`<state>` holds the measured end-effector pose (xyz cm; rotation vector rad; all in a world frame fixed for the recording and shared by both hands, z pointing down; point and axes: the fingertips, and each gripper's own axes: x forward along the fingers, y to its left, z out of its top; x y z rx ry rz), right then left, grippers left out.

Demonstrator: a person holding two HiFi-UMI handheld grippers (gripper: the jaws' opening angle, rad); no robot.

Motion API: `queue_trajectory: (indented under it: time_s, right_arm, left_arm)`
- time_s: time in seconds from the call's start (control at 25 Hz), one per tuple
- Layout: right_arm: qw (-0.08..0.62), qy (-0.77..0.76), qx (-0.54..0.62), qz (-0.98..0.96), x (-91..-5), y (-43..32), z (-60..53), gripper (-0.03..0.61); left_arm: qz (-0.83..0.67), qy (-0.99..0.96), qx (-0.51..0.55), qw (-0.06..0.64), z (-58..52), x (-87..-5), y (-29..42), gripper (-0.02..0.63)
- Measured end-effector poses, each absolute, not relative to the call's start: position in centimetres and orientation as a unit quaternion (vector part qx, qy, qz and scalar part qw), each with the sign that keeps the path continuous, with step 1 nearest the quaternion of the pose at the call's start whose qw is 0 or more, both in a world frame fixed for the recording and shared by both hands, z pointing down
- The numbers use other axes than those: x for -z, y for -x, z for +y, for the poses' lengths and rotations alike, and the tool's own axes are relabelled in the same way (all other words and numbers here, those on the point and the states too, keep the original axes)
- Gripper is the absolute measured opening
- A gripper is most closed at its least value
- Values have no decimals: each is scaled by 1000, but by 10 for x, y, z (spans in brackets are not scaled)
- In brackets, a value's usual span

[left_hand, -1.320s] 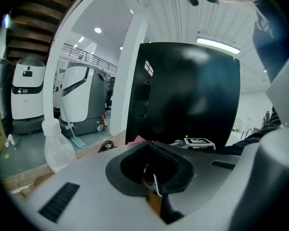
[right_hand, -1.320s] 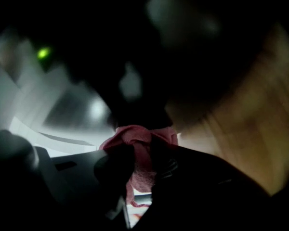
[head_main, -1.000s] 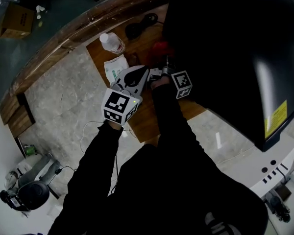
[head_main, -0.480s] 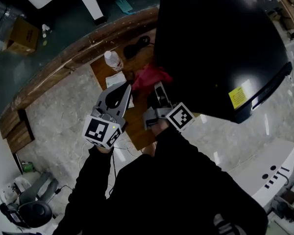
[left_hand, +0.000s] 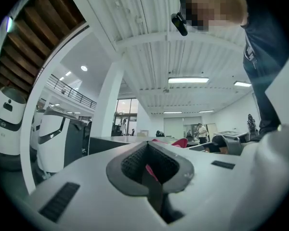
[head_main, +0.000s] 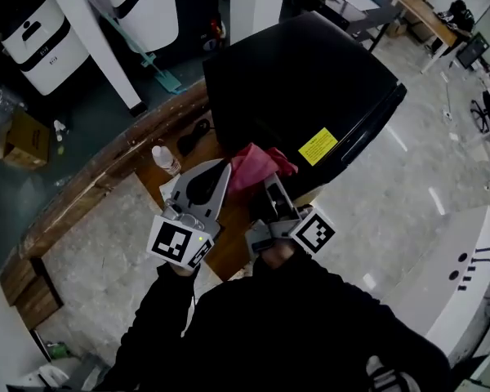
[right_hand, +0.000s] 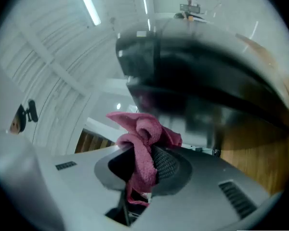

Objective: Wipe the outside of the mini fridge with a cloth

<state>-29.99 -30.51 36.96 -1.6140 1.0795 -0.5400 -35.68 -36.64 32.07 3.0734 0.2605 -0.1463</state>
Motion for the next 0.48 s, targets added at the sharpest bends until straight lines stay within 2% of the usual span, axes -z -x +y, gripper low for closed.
queue_trajectory:
  time_s: [0.28,0.48]
  right_arm:
    - [570,679,240,395,-382,279,-277,74]
    - [594,665,257,371,-409,273,-278,74]
  left_arm:
    - [123,-991,42,11,-342,-313,341,6]
    - [133,-991,14,3,-340,-338,331,6]
